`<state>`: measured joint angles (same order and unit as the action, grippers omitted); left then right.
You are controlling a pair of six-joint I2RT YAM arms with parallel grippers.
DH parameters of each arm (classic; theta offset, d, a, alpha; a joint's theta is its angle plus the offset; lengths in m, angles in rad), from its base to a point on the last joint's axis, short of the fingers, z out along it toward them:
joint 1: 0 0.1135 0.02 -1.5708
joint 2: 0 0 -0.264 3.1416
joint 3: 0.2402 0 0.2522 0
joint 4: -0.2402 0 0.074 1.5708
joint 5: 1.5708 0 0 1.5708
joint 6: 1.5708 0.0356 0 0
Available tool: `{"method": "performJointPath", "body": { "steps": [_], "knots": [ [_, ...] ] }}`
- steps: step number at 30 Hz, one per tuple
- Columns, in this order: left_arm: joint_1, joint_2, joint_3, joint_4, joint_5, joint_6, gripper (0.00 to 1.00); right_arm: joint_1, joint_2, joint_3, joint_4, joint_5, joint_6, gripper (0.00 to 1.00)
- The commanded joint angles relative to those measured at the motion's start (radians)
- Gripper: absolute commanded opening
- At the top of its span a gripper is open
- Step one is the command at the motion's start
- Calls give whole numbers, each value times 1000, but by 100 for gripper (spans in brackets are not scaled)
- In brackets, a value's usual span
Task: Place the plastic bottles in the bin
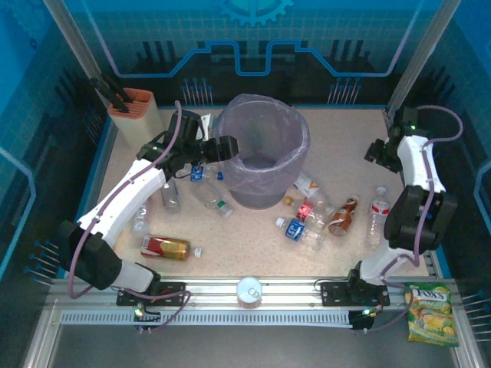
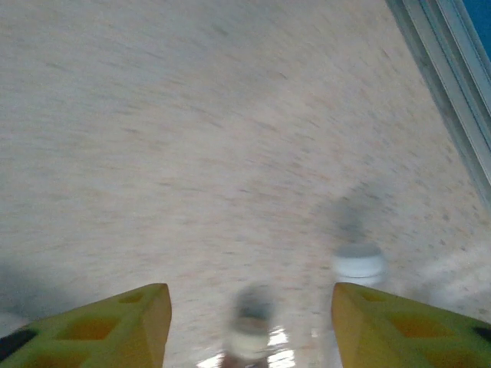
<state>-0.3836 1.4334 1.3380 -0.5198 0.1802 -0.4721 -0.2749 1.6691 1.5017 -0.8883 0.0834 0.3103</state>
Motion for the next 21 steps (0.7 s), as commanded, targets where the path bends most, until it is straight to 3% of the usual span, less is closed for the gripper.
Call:
{"method": "performJointPath", "body": {
  "steps": [1,5,8,12,15,21],
  "knots": [
    [-1,-20,-14,-2,-5,-10,84,59,-91,95,-57,-65,34,50],
    [-1,-24,-13,-2,-12,-5,84,98,-117,171,-102,-75,33,47],
    [-1,-24,-19,0,-10,-5,84,88,-96,195,-168,6,-1,49],
    [-1,-28,-29,2,-2,-7,84,-1,-42,97,-242,98,-80,82],
    [-1,-29,-36,3,-1,-3,85,-43,-26,-35,-195,132,-138,100],
    [0,-20,-33,12,16,-1,85,-74,35,-212,-87,116,-131,100]
  ]
}}
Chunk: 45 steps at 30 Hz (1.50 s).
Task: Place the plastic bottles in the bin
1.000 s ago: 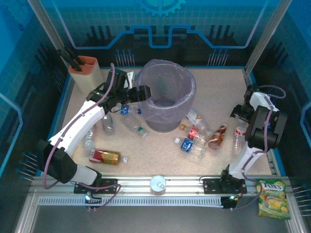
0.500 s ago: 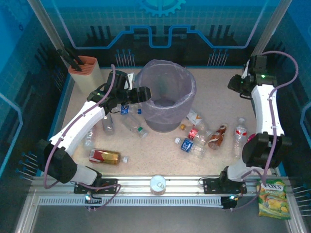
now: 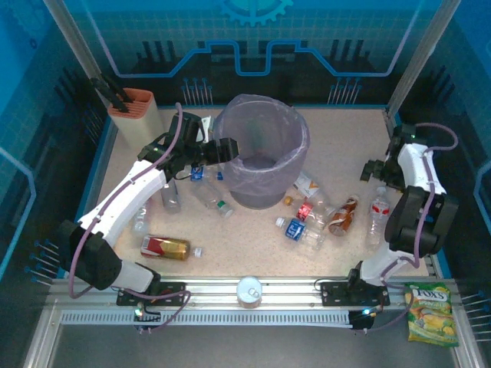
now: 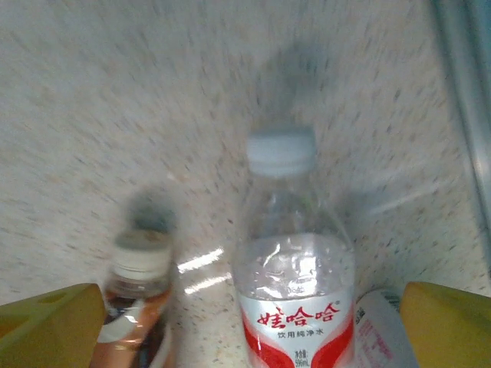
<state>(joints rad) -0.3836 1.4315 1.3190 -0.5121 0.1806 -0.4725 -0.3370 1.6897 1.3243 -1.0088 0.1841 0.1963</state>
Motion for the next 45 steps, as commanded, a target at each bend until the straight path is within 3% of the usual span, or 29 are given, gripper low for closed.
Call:
{"method": "performJointPath", "body": {
  "steps": [1,13,27,31,38,45],
  "knots": [
    [1,-16,-11,3,16,-1,85,-14,30,-50,46,14,-13,100],
    [1,1,9,-13,13,5,85,-33,169,-118,149,61,2,100],
    [0,22,39,-23,8,6,85,-33,128,-55,128,40,20,61],
    [0,21,40,-25,7,6,85,-33,101,-23,108,10,27,58],
    [1,25,44,-30,4,10,85,-12,-43,104,27,-157,30,58],
    [0,25,33,-29,2,9,85,109,-193,278,27,-354,93,53]
  ]
}}
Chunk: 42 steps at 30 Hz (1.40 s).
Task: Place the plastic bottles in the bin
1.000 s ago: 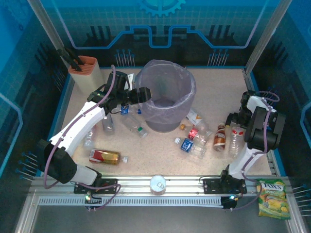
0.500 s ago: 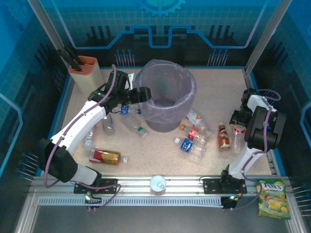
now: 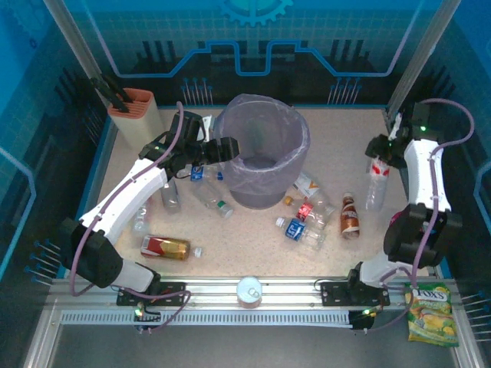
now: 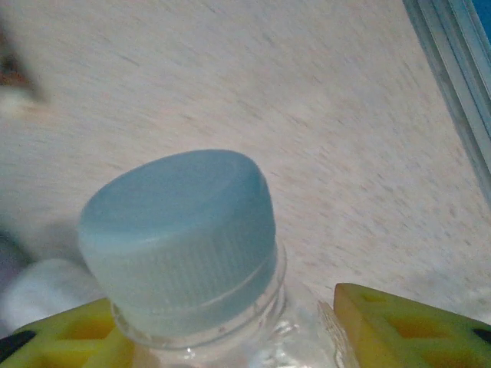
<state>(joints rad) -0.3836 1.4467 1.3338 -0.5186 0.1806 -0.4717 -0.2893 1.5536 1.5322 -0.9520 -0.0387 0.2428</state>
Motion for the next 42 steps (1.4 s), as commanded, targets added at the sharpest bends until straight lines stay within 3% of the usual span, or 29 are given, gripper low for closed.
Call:
{"method": "performJointPath", "body": {
  "steps": [1,6,11,14,20,25,35,42],
  "knots": [
    [0,9,18,-22,1,8,85,89,-70,104,-32,-139,64,52],
    [0,9,16,-20,3,8,85,224,-116,218,36,-186,171,47],
    [1,12,15,-15,3,10,86,380,-154,211,384,-325,365,47],
    [0,10,13,-15,7,10,86,455,-103,285,500,-427,435,45],
    [0,5,13,-14,4,11,86,605,51,481,414,-358,334,45],
    [0,4,12,-17,2,14,86,680,150,525,365,-283,251,46],
    [0,8,15,-23,-1,17,86,814,375,632,93,18,-14,47],
    [0,9,13,-23,-3,15,86,855,532,648,17,37,-37,50]
  ]
}}
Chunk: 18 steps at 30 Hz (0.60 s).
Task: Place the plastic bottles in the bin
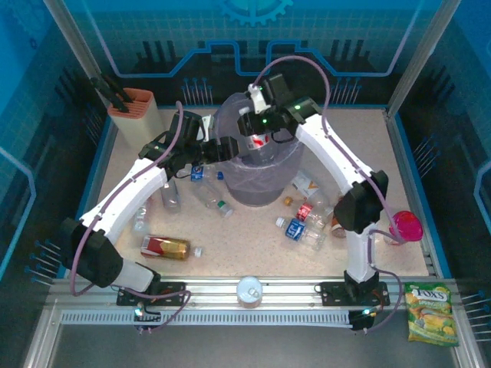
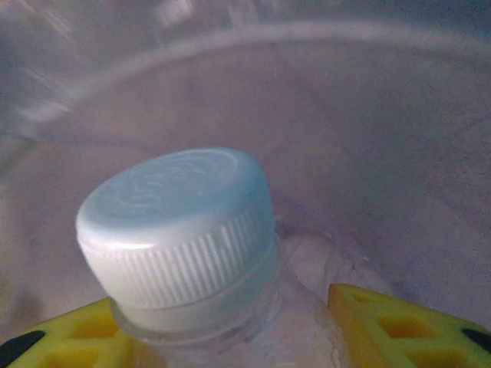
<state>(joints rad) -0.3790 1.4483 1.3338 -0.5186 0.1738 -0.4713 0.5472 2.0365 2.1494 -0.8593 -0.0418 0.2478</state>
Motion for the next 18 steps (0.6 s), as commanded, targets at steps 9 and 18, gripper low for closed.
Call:
{"method": "performJointPath", "body": {
  "steps": [9,18],
  "knots": [
    [-5,10,20,-31,0,19,86,51,128,30,-91,19,-42,89],
    [-4,14,23,-32,0,20,86,52,75,150,-161,53,-68,100]
  ]
}}
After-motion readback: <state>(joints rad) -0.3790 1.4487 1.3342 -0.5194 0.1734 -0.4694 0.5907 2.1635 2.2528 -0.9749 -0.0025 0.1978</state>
